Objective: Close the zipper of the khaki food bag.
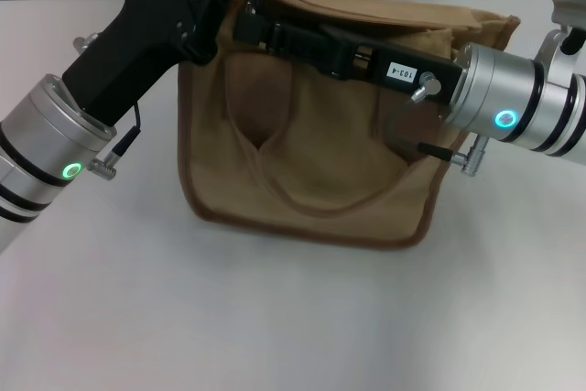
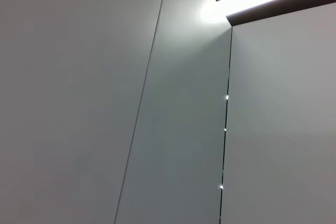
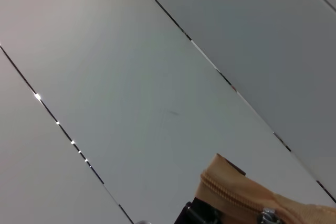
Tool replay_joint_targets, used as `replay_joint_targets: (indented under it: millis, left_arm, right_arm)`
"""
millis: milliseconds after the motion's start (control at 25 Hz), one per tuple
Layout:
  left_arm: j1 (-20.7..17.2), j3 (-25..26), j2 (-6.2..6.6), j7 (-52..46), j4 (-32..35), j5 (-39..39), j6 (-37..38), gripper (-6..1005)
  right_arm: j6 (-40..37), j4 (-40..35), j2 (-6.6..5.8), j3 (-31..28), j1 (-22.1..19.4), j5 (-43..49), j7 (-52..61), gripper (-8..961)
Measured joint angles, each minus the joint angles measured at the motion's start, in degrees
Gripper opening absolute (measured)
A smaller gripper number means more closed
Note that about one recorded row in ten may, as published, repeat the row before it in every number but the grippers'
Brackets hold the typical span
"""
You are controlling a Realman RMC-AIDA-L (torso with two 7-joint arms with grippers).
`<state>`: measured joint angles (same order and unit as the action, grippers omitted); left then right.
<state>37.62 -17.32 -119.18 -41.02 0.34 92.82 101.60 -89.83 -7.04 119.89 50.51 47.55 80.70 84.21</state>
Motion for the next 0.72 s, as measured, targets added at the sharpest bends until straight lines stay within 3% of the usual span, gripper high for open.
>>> replay_joint_targets:
  millis: [320,720]
  left_arm:
    - [0.0,-0.1,0.00,0.2,-0.5,0.2,0.0,41]
    - [-0.2,-0.1,0.00,0.2,-0.6,0.3,-0.1,44]
  right_arm:
    - [-3.4,0.0,-0.02,0.3,0.0,-0.2,-1.1,594]
    - [-1.0,1.0,-0.01,-0.1,-0.2,-1.6,-1.8,589]
